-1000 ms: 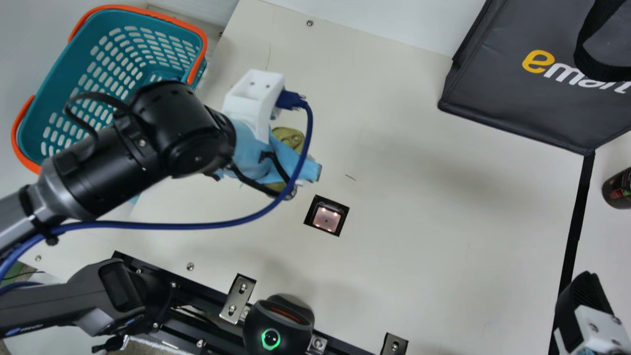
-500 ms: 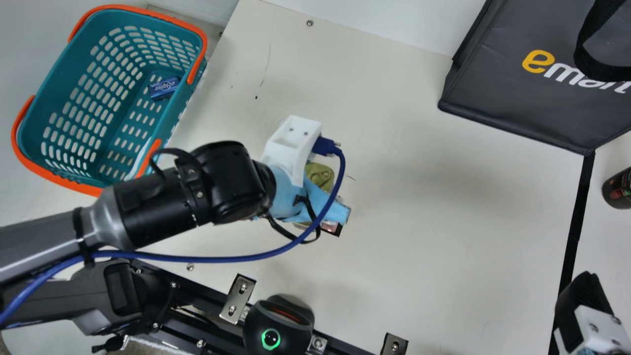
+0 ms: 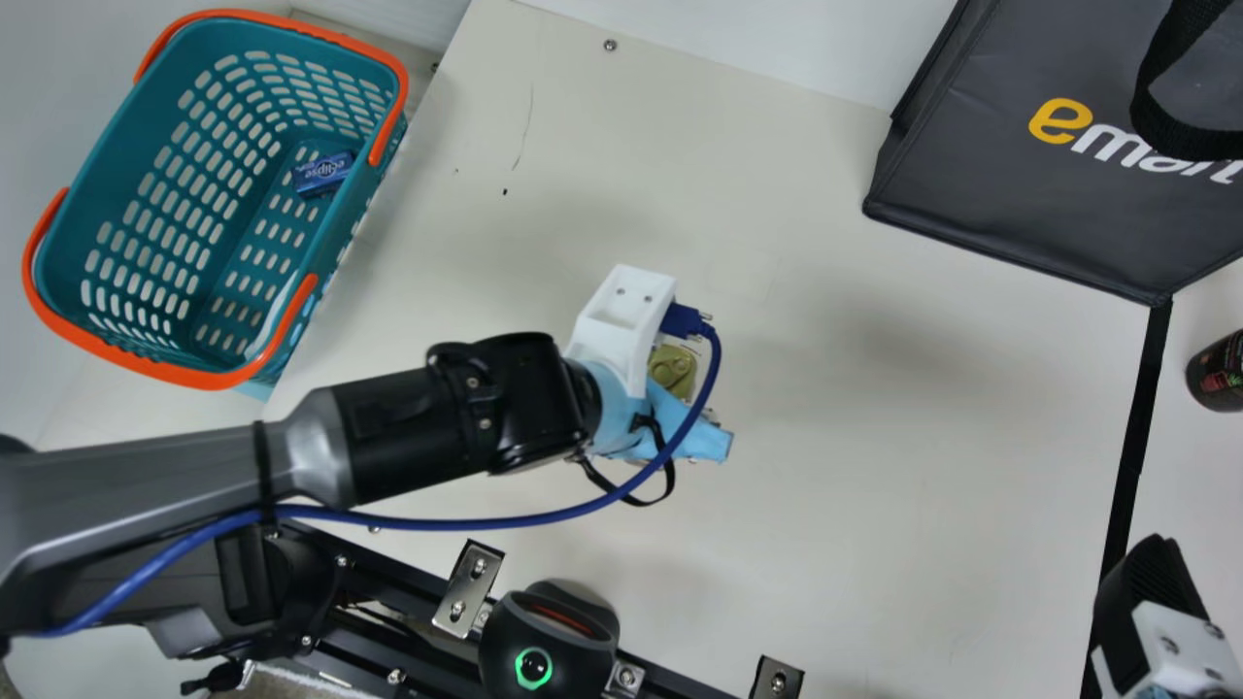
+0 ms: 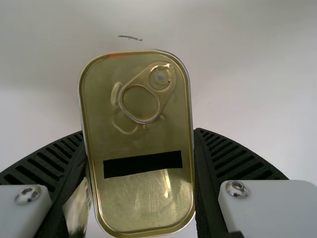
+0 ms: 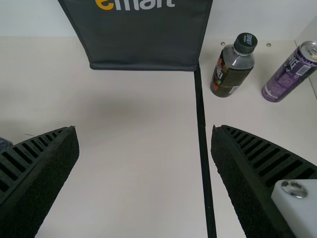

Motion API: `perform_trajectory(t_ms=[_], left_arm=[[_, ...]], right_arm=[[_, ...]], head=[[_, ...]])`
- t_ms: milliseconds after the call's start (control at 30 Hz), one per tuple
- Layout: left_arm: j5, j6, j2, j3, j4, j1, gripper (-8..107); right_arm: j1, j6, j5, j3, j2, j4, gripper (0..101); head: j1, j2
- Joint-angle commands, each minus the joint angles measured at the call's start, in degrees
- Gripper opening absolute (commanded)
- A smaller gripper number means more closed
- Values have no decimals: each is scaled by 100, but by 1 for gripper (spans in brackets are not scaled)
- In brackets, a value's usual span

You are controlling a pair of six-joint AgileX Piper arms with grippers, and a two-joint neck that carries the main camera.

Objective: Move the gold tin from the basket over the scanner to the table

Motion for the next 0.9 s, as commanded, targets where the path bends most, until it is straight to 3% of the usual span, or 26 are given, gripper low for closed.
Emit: perform_trajectory(t_ms=[0,867], left_arm=[[-16,-118,200,-153,37,-35,-8],[617,-1105,2776,-3068,272,-291,-8]], right_arm=[[0,0,0,0,0,0,95],[0,0,0,0,0,0,95]], head=[[-175,14],[-175,14]])
